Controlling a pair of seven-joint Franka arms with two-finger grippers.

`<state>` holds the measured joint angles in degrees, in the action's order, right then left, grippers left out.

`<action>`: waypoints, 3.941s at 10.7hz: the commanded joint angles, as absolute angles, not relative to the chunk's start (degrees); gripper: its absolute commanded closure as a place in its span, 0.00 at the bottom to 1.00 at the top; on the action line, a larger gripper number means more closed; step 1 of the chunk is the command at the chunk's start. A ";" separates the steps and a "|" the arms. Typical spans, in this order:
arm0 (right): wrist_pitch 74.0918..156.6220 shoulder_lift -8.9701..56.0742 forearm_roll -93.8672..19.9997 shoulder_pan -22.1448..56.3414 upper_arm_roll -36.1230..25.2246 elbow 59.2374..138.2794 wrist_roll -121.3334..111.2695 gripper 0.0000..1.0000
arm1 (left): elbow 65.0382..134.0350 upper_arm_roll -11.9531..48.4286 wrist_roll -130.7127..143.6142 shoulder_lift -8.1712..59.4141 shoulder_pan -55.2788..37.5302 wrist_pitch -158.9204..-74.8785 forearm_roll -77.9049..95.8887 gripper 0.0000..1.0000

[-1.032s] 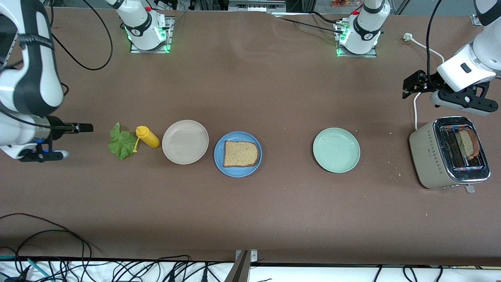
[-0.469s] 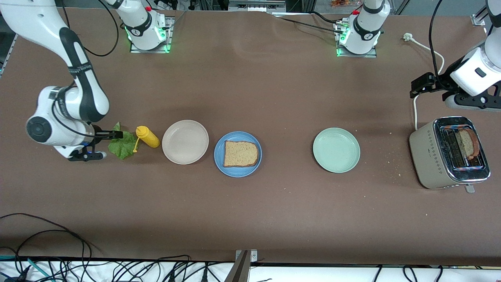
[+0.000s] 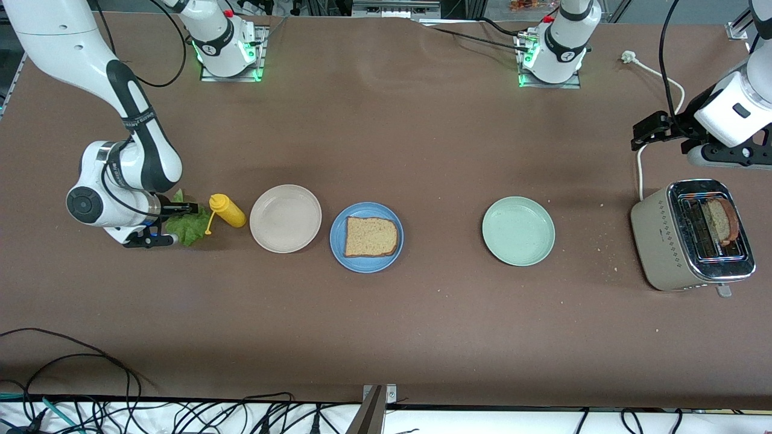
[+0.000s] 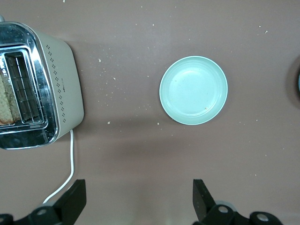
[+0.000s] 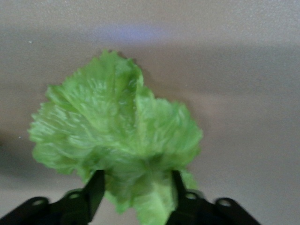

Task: Make sandwich in blue plate with both arms
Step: 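Grasp the green lettuce leaf with the right gripper, then carry the lettuce leaf over the bread on the blue plate, then release the lettuce onto the bread with the right gripper, then move the right gripper back beside the yellow squeeze bottle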

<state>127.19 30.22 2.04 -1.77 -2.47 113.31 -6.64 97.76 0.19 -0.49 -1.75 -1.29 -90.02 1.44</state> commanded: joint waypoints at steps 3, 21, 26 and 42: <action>120.69 29.71 1.23 -1.58 -2.29 109.43 -6.33 1.00 | 96.77 0.35 -0.35 -1.15 -0.97 -89.03 0.18 0.00; 113.42 39.18 -9.37 30.84 -0.54 76.73 14.23 1.00 | 96.77 0.18 -0.35 -1.05 -0.88 -89.03 0.09 0.00; 124.28 46.58 -14.68 33.40 0.79 76.64 14.06 0.12 | 96.68 0.26 0.26 -1.05 -0.88 -89.03 0.09 0.00; 88.59 16.02 -0.36 33.31 -16.05 91.99 -1.35 0.00 | 96.77 0.26 0.26 -1.14 -0.79 -88.86 0.53 0.00</action>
<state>87.26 24.75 -2.08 33.01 -11.20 80.65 7.69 97.68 -0.08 -0.25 -1.26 -1.08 -89.86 1.44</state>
